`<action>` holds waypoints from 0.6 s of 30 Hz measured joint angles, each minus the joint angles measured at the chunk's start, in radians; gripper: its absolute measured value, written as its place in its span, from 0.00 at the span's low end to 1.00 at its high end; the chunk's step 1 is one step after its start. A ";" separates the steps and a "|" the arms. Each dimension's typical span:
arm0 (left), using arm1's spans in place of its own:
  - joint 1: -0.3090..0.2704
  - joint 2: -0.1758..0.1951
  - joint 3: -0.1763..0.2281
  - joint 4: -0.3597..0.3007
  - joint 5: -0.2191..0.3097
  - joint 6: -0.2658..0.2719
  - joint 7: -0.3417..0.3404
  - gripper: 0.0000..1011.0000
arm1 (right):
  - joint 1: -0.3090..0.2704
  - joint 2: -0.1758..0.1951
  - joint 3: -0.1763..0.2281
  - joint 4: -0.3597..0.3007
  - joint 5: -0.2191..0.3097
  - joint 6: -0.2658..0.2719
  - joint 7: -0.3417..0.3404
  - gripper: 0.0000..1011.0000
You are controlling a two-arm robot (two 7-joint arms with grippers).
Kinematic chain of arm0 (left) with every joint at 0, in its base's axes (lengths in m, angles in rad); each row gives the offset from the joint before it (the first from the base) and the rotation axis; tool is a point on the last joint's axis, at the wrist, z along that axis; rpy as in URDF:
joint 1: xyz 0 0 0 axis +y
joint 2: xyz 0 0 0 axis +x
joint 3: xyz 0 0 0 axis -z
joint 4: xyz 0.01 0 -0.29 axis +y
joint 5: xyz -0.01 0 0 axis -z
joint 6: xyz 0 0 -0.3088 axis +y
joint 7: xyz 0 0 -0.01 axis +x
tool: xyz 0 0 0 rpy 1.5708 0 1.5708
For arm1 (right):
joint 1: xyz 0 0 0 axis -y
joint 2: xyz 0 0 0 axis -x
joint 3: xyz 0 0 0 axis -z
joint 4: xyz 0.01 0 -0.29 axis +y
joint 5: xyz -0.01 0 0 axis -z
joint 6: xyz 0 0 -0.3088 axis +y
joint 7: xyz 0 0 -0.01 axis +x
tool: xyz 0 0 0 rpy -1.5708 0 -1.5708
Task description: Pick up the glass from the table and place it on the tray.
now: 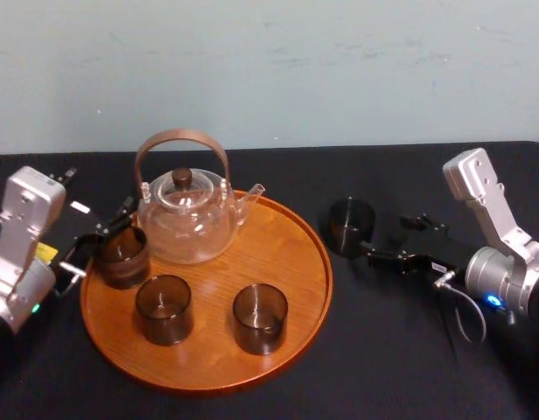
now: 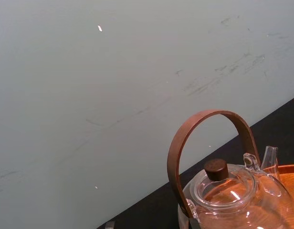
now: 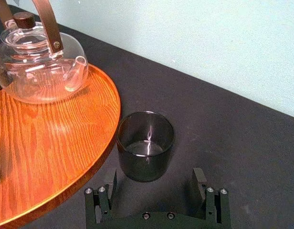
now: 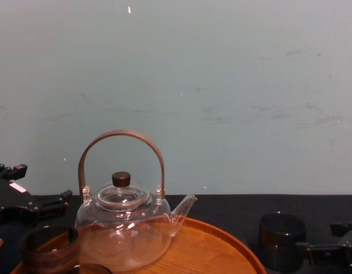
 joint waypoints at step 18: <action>0.000 0.000 0.000 0.000 0.000 0.000 0.000 0.99 | 0.064 -0.056 -0.020 0.070 -0.044 0.001 0.025 0.99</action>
